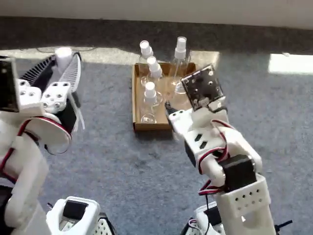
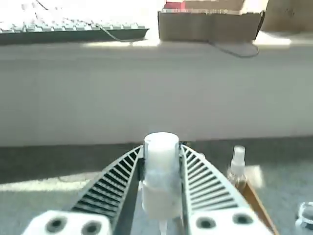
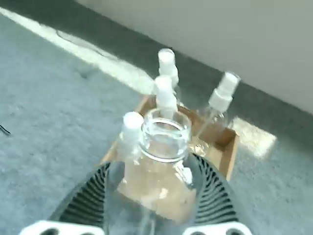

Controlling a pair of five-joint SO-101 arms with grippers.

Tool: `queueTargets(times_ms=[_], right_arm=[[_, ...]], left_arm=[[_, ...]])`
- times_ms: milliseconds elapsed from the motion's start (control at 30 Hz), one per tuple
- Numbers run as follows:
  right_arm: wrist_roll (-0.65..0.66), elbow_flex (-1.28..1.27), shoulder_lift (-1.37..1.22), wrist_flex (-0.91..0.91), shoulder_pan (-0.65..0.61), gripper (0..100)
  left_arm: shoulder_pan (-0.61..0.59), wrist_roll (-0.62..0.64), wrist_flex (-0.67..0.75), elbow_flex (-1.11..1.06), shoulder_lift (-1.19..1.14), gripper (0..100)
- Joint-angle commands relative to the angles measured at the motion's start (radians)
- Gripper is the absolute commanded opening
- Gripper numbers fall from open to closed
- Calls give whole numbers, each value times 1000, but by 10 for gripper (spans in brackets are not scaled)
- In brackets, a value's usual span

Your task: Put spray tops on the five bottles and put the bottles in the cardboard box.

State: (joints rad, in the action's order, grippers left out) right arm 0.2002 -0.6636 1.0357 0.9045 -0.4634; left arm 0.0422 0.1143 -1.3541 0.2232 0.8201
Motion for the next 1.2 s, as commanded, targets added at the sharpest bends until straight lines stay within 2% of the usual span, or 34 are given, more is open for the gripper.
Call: queueTargets(times_ms=[0, 100, 200, 400, 500, 733, 1167], right_arm=[[-32, -226, 122, -315, -90, 12], [-37, -398, 214, -449, -107, 11], [-32, -524, 289, -460, -151, 11], [-31, -627, 414, -460, -202, 11], [-31, -636, 487, -460, -202, 4], [-31, -737, 642, -456, -199, 4], [-31, -746, 648, -409, -199, 4]], left_arm=[[-2, 57, 129, 84, -44, 5], [19, 100, 187, 88, -68, 5], [73, 157, 239, 90, -77, 5], [331, 158, 295, 82, -84, 5], [398, 157, 295, 81, -91, 5], [426, 163, 301, 79, -203, 5], [484, 160, 275, -2, -219, 5]])
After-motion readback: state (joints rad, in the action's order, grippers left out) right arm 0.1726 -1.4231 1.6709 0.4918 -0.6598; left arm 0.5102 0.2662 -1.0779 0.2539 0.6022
